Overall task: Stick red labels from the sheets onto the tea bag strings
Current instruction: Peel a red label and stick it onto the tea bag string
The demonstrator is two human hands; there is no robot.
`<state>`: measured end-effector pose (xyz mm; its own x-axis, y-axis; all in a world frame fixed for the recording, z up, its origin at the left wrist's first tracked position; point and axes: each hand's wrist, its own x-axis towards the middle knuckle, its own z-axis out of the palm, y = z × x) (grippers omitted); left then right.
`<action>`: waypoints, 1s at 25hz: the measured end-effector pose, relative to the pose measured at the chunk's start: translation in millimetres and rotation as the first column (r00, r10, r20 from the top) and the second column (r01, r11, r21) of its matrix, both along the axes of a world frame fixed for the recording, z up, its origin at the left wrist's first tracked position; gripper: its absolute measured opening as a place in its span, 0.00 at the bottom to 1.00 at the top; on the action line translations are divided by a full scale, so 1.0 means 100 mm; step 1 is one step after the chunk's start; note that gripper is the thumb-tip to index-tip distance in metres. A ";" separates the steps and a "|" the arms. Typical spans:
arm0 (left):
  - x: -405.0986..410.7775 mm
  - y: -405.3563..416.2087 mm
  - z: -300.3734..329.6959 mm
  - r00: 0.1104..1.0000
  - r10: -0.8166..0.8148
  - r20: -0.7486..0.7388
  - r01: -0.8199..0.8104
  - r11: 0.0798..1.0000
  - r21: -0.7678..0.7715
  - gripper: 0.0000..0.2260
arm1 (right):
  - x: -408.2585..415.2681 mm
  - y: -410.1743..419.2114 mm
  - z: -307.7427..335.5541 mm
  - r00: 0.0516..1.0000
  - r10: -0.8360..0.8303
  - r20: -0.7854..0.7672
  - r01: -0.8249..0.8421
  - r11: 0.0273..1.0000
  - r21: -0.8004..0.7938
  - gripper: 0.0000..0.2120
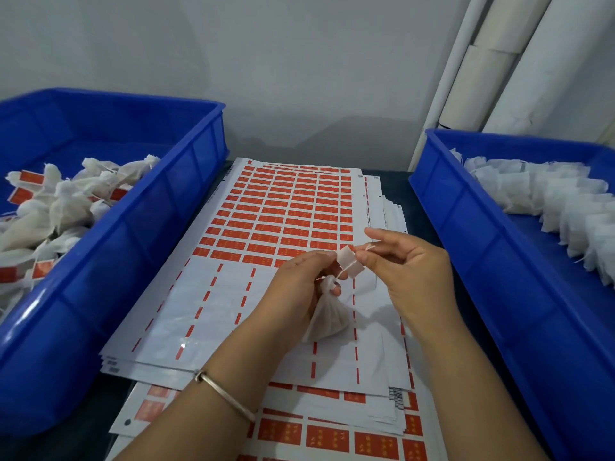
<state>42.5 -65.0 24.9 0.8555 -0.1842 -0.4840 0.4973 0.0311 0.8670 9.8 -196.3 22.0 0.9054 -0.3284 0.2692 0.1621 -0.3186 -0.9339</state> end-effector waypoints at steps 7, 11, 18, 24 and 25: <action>-0.03 0.03 0.01 1.000 -0.017 -0.019 0.015 0.996 -0.093 0.12 | -0.02 0.01 0.01 1.000 -0.028 0.014 0.028 1.000 0.002 0.14; -0.03 0.05 -0.04 1.000 0.004 0.005 -0.004 0.989 -0.148 0.10 | -0.02 0.01 0.01 0.999 -0.035 0.012 0.035 0.999 -0.006 0.13; -0.01 0.07 -0.10 0.998 -0.038 0.059 0.048 0.983 -0.180 0.13 | -0.02 0.01 0.01 0.999 0.037 -0.002 -0.037 0.999 0.004 0.14; -0.03 0.09 -0.15 0.987 -0.115 0.116 0.132 0.980 -0.152 0.13 | -0.03 0.01 0.02 0.995 0.095 -0.031 -0.094 0.995 0.044 0.13; -0.02 0.09 -0.16 0.988 -0.110 0.111 0.126 0.981 -0.150 0.10 | -0.03 0.01 0.03 0.995 0.093 -0.036 -0.091 0.995 0.045 0.12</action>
